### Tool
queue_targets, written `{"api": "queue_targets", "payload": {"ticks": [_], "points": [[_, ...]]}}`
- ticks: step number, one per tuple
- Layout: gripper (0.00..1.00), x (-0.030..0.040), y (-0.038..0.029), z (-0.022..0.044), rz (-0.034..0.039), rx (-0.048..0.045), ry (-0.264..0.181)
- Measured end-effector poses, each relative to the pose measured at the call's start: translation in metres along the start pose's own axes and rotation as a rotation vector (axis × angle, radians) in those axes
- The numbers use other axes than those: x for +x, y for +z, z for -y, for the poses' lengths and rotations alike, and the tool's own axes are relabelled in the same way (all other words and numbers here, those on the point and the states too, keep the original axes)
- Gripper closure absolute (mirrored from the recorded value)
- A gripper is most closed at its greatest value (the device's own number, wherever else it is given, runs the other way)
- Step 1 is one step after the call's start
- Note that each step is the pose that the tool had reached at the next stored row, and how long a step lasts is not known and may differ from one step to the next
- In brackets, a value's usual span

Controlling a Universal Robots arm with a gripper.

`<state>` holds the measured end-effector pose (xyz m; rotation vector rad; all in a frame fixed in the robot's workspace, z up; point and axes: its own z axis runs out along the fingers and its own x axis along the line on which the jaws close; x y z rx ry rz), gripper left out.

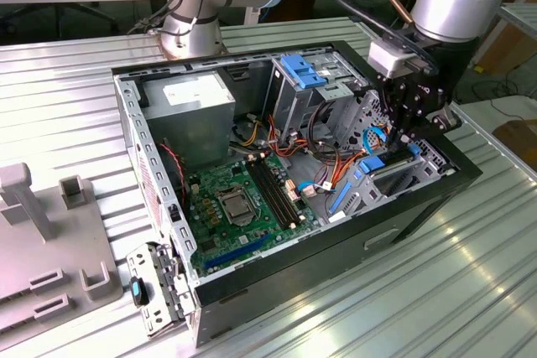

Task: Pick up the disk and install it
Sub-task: 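Insert the second disk wire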

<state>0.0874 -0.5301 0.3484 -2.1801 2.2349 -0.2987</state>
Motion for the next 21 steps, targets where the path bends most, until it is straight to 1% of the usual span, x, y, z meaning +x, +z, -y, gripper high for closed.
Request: {"api": "queue_targets", "payload": {"ticks": [2, 3, 21], "points": [[0.84, 0.0000, 0.0000, 0.0001, 0.0000, 0.0083, 0.001], [0.84, 0.0000, 0.0001, 0.0001, 0.0000, 0.0092, 0.001], [0.84, 0.0005, 0.0039, -0.0013, 0.0003, 0.0094, 0.001]]}}
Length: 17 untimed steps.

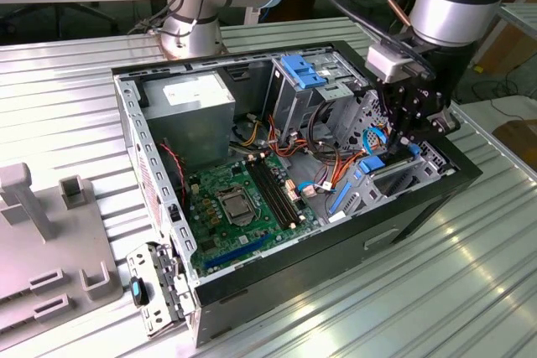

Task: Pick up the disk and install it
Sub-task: 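Insert the second disk wire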

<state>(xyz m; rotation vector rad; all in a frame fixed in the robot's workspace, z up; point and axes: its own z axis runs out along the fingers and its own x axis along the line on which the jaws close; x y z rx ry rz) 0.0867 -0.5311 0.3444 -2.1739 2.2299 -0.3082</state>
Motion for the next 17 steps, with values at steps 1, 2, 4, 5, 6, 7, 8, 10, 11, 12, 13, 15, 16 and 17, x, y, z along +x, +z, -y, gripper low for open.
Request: {"api": "queue_targets", "payload": {"ticks": [1, 2, 4, 5, 6, 7, 8, 10, 11, 12, 13, 15, 16, 17], "points": [[0.84, 0.0000, 0.0003, -0.0001, 0.0001, 0.0000, 0.000], [0.84, -0.0001, 0.0005, -0.0001, 0.0000, 0.0001, 0.000], [0.84, -0.0002, 0.0012, -0.0002, 0.0000, 0.0000, 0.000], [0.84, -0.0002, 0.0015, -0.0002, 0.0000, 0.0000, 0.000], [0.84, -0.0002, 0.0017, -0.0002, 0.0001, 0.0000, 0.000], [0.84, -0.0002, 0.0019, -0.0003, 0.0000, 0.0000, 0.000], [0.84, -0.0002, 0.0019, -0.0003, 0.0001, 0.0000, 0.000], [0.84, -0.0003, 0.0019, -0.0003, 0.0003, 0.0000, 0.000], [0.84, -0.0002, 0.0017, -0.0003, 0.0006, 0.0000, 0.000], [0.84, -0.0001, 0.0004, -0.0001, 0.0012, 0.0000, 0.000], [0.84, 0.0002, -0.0016, 0.0002, 0.0004, 0.0000, 0.000], [0.84, 0.0002, -0.0020, 0.0003, 0.0009, 0.0001, 0.000], [0.84, 0.0003, -0.0020, 0.0003, 0.0008, 0.0000, 0.000], [0.84, 0.0003, -0.0021, 0.0003, 0.0008, 0.0000, 0.000]]}}
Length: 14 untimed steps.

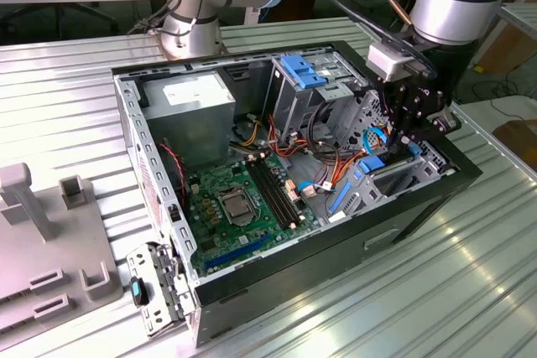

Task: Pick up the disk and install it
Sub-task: 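Insert the second disk wire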

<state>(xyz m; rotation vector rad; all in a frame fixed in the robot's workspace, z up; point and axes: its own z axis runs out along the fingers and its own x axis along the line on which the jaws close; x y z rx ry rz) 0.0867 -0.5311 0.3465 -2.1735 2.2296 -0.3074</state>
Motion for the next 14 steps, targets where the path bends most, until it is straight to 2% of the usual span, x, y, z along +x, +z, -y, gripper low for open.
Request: {"api": "queue_targets", "payload": {"ticks": [5, 7, 14], "points": [[0.84, -0.0001, 0.0007, -0.0001, 0.0010, -0.0001, 0.001], [0.84, -0.0001, 0.0008, -0.0002, 0.0104, -0.0004, 0.003], [0.84, -0.0003, 0.0019, -0.0003, 0.0106, -0.0006, 0.003]]}}
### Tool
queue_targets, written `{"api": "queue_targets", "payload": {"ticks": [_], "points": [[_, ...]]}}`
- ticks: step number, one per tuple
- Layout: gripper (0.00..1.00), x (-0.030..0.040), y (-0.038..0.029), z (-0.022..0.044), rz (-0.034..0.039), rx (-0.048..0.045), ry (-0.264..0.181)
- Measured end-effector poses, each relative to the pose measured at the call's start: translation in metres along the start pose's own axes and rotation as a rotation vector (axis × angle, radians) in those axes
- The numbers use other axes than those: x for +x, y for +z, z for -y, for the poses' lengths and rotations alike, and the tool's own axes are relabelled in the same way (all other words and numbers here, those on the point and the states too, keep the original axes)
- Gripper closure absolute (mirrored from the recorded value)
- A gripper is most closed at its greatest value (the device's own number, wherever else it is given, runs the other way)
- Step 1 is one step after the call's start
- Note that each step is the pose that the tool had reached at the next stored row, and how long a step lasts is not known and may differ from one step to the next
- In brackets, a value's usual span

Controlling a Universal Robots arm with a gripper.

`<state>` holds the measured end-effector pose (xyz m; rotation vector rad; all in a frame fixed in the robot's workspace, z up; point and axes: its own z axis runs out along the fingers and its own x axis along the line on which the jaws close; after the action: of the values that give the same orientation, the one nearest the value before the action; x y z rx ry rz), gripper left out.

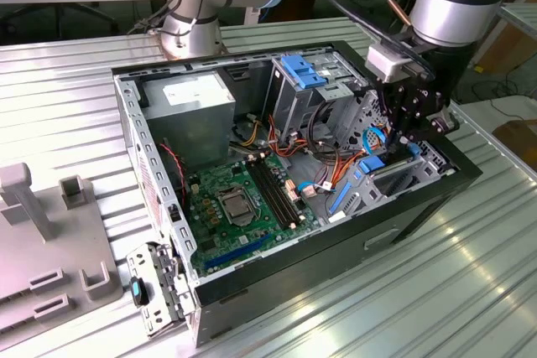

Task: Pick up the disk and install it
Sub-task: 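Insert the second disk wire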

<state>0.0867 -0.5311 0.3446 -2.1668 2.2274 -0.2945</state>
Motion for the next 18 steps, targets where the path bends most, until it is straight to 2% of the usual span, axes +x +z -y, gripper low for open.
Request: {"api": "queue_targets", "payload": {"ticks": [18], "points": [[0.84, -0.0005, 0.0050, -0.0008, -0.0004, 0.0000, 0.000]]}}
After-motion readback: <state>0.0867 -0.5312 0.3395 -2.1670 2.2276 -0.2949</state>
